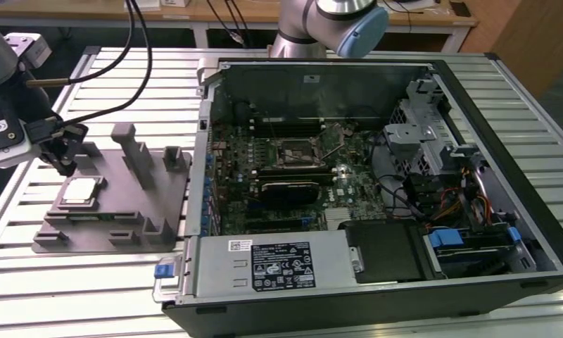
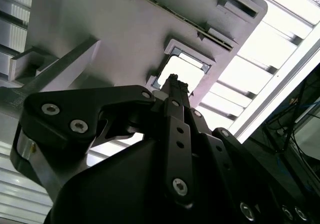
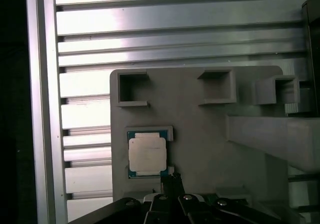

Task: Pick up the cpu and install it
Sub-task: 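Pick up the cpu and move it towards the insertion slot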

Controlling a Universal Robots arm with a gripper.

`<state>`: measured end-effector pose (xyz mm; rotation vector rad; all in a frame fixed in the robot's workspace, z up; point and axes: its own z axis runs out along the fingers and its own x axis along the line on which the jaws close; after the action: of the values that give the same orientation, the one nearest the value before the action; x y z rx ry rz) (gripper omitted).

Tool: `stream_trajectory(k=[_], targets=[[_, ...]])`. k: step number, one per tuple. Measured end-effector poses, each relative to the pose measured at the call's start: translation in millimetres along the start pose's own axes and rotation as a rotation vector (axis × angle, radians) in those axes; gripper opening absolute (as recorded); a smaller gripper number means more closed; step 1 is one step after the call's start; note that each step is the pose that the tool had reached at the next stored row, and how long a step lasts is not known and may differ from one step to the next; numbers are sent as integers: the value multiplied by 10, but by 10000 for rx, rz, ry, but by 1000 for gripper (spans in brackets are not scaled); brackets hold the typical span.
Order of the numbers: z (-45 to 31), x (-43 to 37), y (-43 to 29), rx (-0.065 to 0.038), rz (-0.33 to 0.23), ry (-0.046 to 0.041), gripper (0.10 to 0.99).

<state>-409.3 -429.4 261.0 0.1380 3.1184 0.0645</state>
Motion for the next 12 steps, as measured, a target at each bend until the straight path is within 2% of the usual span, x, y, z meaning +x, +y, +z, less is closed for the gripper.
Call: stream_trajectory(k=[12], targets=[[66, 4, 0, -1, -1, -1, 106]])
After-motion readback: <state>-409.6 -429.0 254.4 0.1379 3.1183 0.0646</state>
